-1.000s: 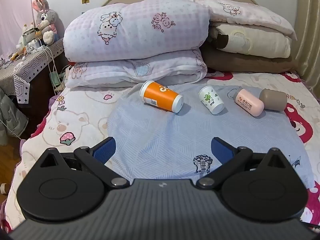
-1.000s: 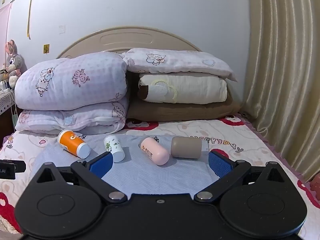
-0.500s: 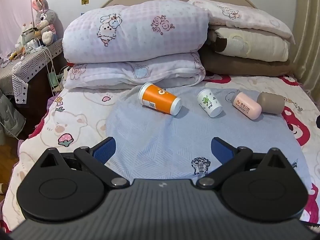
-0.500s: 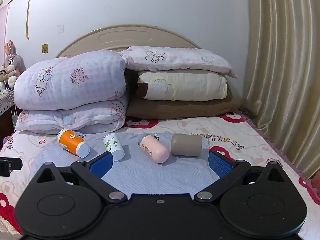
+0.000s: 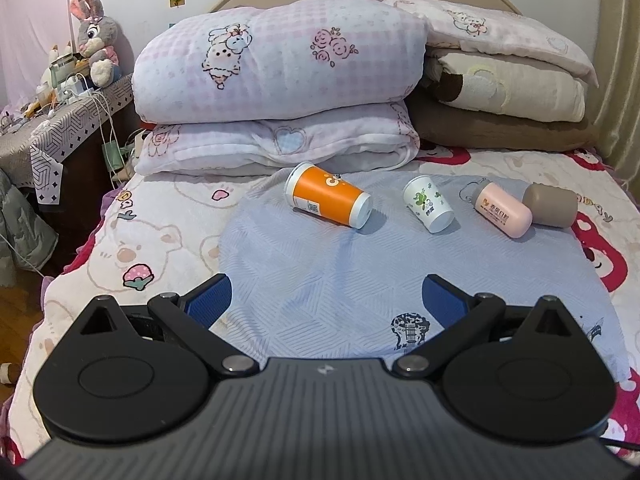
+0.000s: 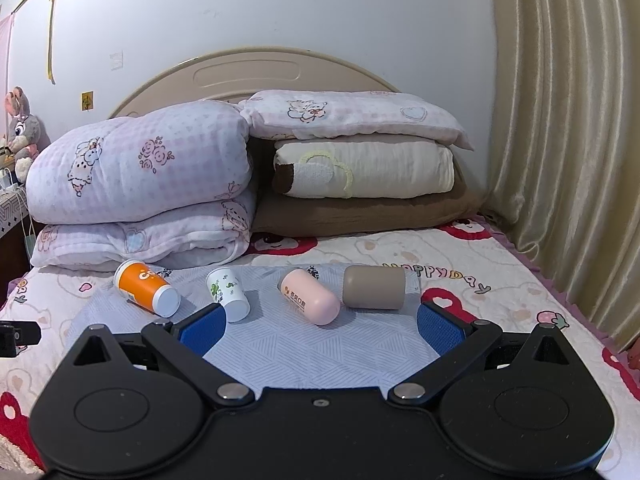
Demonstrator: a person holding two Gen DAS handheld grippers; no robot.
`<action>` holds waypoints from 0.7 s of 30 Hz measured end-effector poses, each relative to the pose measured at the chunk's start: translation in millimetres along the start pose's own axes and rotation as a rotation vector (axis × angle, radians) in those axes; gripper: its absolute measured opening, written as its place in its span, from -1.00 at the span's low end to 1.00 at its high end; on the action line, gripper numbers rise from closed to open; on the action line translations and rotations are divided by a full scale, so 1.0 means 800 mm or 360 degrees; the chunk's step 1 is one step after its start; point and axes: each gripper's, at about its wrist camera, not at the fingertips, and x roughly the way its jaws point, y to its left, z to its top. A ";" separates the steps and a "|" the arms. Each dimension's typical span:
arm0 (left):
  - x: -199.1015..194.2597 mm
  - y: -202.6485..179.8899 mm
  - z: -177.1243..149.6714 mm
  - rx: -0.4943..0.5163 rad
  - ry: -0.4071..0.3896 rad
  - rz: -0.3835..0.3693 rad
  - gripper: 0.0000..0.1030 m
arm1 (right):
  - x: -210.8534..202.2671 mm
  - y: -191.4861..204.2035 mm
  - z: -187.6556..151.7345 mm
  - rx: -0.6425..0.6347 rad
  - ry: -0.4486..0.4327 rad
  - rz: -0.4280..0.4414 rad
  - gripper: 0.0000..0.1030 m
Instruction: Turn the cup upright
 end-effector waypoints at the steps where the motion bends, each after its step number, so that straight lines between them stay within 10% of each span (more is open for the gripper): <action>1: 0.000 0.000 0.000 0.0002 0.0002 0.0004 1.00 | 0.000 0.000 0.000 0.0000 -0.0001 0.0000 1.00; 21: 0.001 0.005 -0.007 0.0030 -0.0020 0.0030 1.00 | 0.004 -0.002 -0.003 0.0007 0.0037 0.0000 1.00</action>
